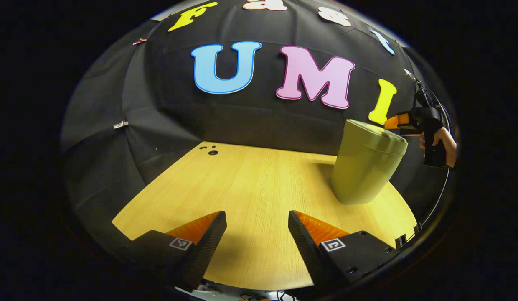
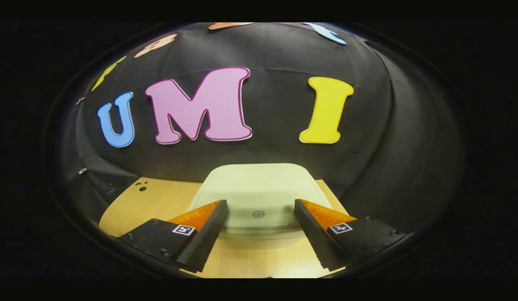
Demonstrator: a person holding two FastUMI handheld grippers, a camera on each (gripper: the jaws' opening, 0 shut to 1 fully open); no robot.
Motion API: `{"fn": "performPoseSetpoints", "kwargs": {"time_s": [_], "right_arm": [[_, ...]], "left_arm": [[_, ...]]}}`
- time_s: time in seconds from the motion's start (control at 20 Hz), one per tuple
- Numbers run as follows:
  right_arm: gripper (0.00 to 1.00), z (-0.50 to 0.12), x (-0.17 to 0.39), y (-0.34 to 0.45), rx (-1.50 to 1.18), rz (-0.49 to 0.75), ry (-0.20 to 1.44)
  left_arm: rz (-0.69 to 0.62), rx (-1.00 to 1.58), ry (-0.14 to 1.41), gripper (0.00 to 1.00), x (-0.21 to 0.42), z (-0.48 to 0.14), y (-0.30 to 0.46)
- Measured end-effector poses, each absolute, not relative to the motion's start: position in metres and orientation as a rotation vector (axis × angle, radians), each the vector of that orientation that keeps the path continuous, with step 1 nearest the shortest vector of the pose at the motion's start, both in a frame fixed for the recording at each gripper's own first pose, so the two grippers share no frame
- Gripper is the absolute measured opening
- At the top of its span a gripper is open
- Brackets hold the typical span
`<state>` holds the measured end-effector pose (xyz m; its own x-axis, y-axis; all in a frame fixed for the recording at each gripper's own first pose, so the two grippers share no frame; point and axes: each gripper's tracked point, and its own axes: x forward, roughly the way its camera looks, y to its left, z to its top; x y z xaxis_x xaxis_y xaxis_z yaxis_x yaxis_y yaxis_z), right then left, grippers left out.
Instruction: Press the lid of the desktop garbage bin to open it, pick up the crumpled paper on the desktop and throw it into the bin, then pick up the pop can on the desktop and drop it into the bin, and finally close the garbage bin lid.
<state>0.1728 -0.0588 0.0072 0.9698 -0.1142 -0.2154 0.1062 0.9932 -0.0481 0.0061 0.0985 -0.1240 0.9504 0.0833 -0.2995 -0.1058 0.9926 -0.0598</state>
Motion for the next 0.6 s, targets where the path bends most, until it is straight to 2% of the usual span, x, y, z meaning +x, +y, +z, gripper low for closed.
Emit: {"fn": "performPoseSetpoints", "kwargs": {"time_s": [0.2,0.6], "right_arm": [[0.99,0.035,0.150,-0.033,-0.067,-0.073,0.104],[0.99,0.048,0.071,0.045,-0.161,0.036,-0.040]], "left_arm": [[0.068,-0.091,0.239,0.96,0.010,-0.090,0.095],[0.054,-0.095,0.031,0.96,-0.005,0.008,0.097]]}}
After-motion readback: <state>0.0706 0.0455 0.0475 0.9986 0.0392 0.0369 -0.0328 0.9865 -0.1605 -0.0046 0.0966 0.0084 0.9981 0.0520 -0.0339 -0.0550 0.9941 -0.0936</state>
